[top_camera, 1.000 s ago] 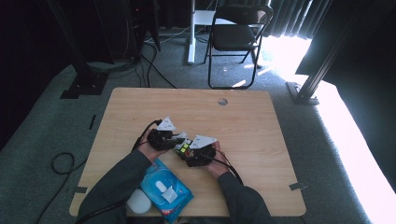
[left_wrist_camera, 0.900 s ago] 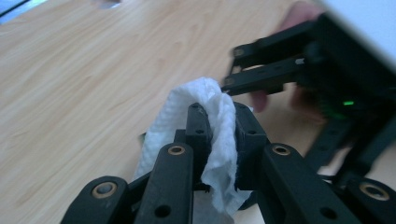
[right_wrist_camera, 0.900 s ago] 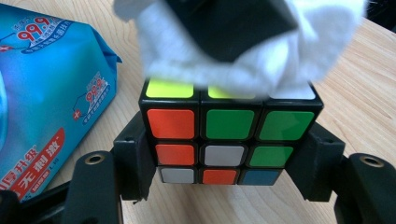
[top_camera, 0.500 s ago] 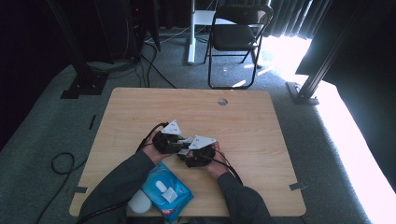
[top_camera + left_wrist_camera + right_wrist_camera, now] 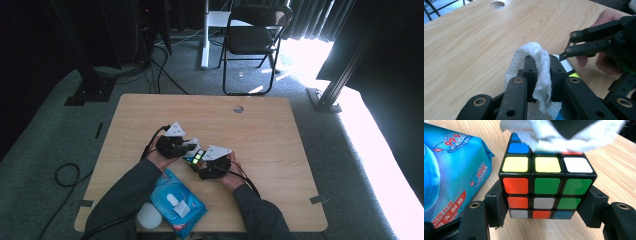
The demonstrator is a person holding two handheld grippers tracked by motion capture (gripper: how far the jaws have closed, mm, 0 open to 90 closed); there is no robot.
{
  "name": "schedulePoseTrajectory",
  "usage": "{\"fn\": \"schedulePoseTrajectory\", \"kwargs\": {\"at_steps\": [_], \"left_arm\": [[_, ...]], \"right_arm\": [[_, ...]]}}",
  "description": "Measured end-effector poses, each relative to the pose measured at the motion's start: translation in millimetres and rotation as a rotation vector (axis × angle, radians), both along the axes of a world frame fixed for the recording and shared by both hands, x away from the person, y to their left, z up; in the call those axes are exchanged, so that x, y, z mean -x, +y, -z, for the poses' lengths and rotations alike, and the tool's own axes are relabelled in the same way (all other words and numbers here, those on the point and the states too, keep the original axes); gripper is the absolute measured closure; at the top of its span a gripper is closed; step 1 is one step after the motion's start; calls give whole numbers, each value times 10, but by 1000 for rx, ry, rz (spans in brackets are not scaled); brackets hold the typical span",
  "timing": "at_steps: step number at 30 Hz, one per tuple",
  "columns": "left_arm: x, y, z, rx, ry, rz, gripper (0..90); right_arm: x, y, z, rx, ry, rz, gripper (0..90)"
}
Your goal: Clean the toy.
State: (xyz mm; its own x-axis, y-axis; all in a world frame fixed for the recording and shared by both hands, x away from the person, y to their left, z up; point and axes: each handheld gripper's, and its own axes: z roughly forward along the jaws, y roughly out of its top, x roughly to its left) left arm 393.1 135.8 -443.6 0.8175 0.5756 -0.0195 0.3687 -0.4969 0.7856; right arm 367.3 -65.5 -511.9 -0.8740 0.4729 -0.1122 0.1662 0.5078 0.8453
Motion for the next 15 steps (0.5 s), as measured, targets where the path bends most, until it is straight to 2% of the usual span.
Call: {"fn": "schedulePoseTrajectory", "kwargs": {"at_steps": [2,6,9,15], "left_arm": [[-20,74,4,13,9,-25,796],[-35,162,30,49,32,-41,792],[-34,200,46,57,42,-51,792],[-33,230,81,44,55,-54,797]], "right_arm": [[-1,-11,-7,-4,1,4,343],[-1,-29,-22,-10,-2,3,343],[5,-27,-30,-11,-3,1,343],[6,-40,-52,-22,-4,2,343]]}}
